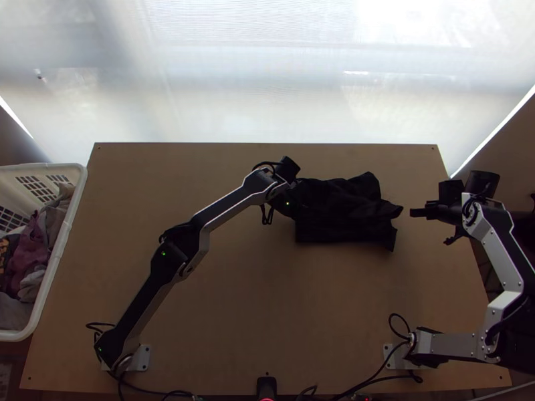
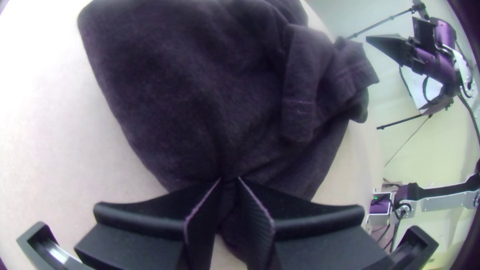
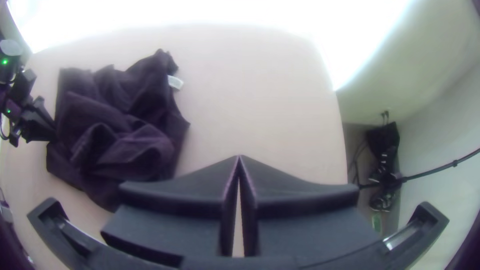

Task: Fold the t-shirt

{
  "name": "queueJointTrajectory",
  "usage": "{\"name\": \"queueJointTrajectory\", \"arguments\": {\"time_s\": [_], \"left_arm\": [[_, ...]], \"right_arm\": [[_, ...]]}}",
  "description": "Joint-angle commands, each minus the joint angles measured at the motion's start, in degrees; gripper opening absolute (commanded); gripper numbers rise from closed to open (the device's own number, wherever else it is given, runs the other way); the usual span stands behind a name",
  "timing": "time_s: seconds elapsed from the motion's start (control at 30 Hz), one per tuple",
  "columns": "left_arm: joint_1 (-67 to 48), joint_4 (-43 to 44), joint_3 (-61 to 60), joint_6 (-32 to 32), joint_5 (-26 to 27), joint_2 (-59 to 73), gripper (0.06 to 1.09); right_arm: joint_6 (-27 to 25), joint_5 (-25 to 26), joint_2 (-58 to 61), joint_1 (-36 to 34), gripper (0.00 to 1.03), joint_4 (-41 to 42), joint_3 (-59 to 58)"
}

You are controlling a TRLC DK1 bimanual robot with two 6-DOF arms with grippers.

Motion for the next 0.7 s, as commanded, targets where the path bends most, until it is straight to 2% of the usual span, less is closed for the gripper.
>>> {"name": "queueJointTrajectory", "arguments": {"time_s": [0.0, 0.13, 0.23, 0.37, 0.47, 0.67], "left_arm": [[-0.13, -0.09, 0.05, 0.49, -0.03, 0.00, 0.31], [-0.05, -0.62, -0.04, 1.02, 0.06, -0.09, 0.31], [-0.05, -0.88, -0.04, 1.11, 0.06, -0.09, 0.28], [-0.05, -1.06, -0.04, 1.55, 0.06, -0.09, 0.28], [-0.05, -1.14, -0.13, 1.64, 0.14, -0.09, 0.24], [0.13, -1.23, -0.13, 1.55, 0.06, -0.09, 0.23]], "right_arm": [[0.00, -2.03, -3.61, 7.35, 0.03, -3.67, 0.98], [2.20, -2.03, -0.27, 18.60, 0.03, -3.67, 3.09], [4.04, -2.12, 4.12, 23.96, 0.03, -3.85, 6.52], [4.66, -2.47, 11.15, 28.53, 0.03, -3.58, 9.86], [4.83, -2.47, 15.55, 30.91, 0.03, -2.97, 12.84], [7.21, -3.18, 20.47, 35.39, 0.03, -2.79, 18.73]]}}
